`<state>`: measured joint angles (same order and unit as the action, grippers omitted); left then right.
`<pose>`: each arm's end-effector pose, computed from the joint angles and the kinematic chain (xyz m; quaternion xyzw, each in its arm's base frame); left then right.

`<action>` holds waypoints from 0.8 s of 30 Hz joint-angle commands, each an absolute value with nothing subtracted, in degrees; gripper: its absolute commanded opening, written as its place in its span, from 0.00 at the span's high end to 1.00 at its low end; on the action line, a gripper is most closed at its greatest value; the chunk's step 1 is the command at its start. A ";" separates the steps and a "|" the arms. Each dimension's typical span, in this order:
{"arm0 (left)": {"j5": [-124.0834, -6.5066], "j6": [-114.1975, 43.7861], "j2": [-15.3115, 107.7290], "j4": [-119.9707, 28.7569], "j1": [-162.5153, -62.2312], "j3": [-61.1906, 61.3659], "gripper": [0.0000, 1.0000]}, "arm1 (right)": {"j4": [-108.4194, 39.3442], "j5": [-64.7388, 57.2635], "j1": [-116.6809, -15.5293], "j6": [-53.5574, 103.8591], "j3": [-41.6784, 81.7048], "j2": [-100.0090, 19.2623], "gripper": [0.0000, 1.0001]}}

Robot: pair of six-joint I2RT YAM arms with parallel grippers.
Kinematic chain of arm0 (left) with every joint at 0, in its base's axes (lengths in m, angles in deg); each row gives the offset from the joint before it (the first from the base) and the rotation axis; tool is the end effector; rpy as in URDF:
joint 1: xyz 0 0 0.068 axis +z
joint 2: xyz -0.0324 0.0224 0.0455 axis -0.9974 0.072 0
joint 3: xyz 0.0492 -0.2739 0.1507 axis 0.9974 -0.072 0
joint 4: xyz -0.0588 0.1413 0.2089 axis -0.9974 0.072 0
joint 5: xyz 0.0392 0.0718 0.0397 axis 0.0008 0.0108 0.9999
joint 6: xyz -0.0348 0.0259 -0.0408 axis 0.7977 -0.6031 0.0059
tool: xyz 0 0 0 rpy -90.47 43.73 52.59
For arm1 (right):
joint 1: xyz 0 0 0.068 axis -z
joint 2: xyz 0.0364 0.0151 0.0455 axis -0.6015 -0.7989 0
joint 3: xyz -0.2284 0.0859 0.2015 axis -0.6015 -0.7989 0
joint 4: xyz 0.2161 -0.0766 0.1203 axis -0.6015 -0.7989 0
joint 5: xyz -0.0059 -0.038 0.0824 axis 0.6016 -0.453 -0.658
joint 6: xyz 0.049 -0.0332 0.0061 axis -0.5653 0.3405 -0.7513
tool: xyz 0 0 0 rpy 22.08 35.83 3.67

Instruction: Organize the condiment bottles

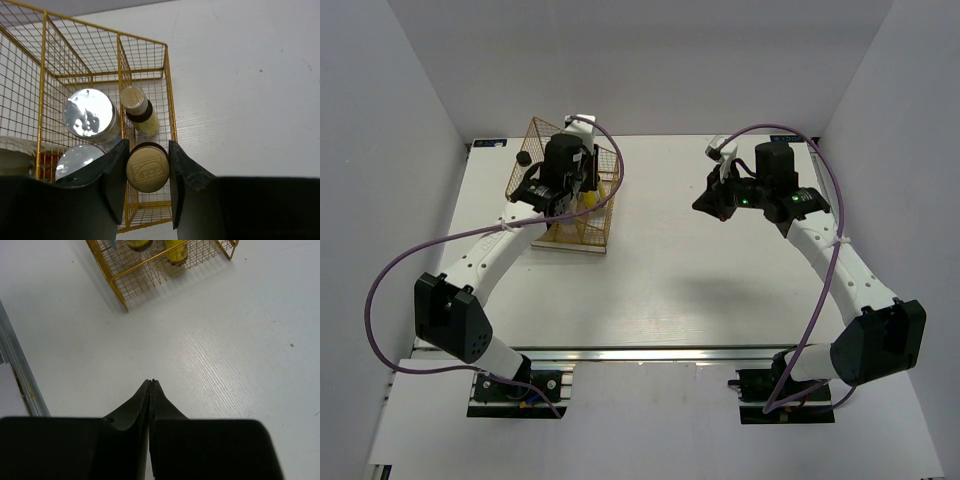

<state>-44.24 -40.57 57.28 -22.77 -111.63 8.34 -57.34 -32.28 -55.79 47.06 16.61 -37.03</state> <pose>0.3215 -0.1444 0.4034 0.0860 0.8440 -0.0522 0.5268 0.2728 0.1202 0.3991 -0.3897 0.7370 0.2830 0.4742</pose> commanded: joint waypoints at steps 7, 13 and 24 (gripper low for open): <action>-46.14 -41.07 57.11 -29.79 -111.19 2.89 1.00 | -55.30 -32.31 -55.44 46.47 16.10 -35.05 1.00; -46.05 -41.69 59.39 -30.93 -111.19 2.89 0.94 | -55.04 -32.31 -55.44 46.47 15.83 -35.05 1.00; -46.14 -41.16 60.98 -30.32 -111.19 2.27 0.39 | -55.30 -32.13 -55.26 46.64 15.48 -34.88 0.93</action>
<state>-45.85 -41.35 62.90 -27.73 -111.46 1.87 -56.88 -32.08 -55.63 46.95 15.71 -36.70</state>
